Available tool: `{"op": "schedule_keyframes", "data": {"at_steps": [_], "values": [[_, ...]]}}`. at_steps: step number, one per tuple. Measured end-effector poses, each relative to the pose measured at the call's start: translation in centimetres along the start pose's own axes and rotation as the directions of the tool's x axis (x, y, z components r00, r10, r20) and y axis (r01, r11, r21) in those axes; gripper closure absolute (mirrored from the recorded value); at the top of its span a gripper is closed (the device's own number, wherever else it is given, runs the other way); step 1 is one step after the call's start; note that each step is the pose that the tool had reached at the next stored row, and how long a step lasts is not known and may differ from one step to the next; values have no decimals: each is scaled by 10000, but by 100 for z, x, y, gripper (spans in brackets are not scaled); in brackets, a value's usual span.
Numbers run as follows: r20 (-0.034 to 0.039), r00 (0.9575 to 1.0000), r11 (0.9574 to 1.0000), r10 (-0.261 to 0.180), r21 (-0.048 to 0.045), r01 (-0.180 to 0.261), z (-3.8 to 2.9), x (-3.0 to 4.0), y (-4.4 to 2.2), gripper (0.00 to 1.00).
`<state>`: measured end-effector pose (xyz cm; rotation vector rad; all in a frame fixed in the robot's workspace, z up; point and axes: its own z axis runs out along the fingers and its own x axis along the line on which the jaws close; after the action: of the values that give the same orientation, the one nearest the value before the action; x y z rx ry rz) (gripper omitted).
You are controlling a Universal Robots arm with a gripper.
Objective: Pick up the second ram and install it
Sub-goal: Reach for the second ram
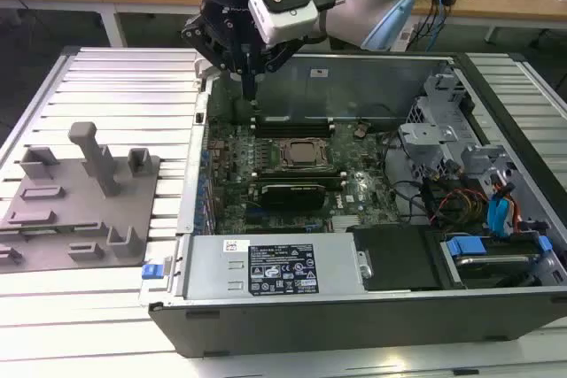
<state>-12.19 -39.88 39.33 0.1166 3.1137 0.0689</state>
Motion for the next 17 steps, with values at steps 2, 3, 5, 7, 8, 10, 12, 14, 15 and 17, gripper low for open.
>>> {"op": "schedule_keyframes", "data": {"at_steps": [2, 3, 5, 7, 8, 10, 12, 14, 15, 17], "values": [[0, 10000, 10000, 0, 0, 0, -3, 133, -10, 89], [0, 10000, 10000, 0, 0, 0, -5, 194, -14, 89], [1, 10000, 10000, 1, 0, -1, -6, 224, -17, 89], [0, 10000, 10000, 0, -1, 0, -6, 243, -18, 89], [0, 10000, 10000, 0, 0, 0, -6, 264, -20, 89], [0, 10000, 10000, -1, 1, 1, -7, 303, -23, 89], [0, 10000, 10000, 0, 0, 0, -7, 354, -27, 89], [0, 10000, 10000, 0, 0, 0, -8, 392, -29, 89], [1, 10000, 10000, 0, 0, 0, -8, 413, -31, 89], [0, 10000, 10000, 0, 0, 0, -9, 446, -33, 89]]}}
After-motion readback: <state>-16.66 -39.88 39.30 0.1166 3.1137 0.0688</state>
